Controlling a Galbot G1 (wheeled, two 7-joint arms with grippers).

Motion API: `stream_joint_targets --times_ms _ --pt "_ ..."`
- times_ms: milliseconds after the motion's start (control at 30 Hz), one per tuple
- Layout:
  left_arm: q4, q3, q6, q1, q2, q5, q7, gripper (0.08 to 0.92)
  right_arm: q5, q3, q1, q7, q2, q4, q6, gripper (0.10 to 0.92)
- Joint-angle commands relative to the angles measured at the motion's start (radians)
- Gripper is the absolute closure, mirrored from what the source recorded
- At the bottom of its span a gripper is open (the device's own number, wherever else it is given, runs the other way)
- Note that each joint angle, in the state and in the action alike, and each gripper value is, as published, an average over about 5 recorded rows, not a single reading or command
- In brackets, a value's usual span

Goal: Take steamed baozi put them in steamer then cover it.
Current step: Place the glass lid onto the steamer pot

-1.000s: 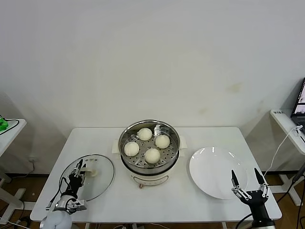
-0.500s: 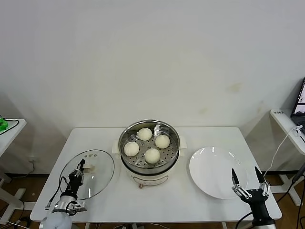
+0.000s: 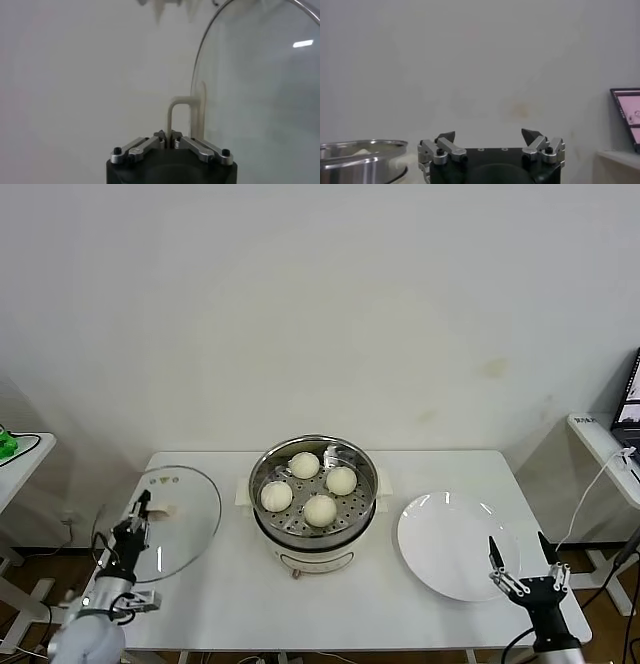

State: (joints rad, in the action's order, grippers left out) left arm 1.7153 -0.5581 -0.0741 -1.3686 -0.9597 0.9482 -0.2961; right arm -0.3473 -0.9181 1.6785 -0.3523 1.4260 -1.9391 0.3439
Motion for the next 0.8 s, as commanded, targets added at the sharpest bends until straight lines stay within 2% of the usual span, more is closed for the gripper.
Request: stream_joint_targets --times_ms 33,300,600,700,800 --pt "0.229 0.016 -0.174 0.049 0.162 -0.18 0.14 0.866 0.142 -0.007 0.008 0.056 -0.016 -0.003 -0.162 0.203" --pt "0.28 0.134 -0.251 0.136 0.185 -0.157 0.206 0.866 0.199 0.008 0.022 0.105 -0.023 -0.033 -0.257 0.203" --pt "0.286 0.327 -0.351 0.283 0.216 -0.192 0.249 0.866 0.297 0.035 -0.006 0.118 0.071 -0.023 -0.252 0.203" --pt "0.277 0.396 -0.388 0.354 0.201 -0.198 0.268 0.866 0.339 0.04 -0.015 0.124 0.103 -0.017 -0.246 0.203" --pt "0.255 0.45 -0.411 0.416 0.157 -0.178 0.283 0.866 0.382 0.046 -0.023 0.13 0.132 -0.01 -0.237 0.203"
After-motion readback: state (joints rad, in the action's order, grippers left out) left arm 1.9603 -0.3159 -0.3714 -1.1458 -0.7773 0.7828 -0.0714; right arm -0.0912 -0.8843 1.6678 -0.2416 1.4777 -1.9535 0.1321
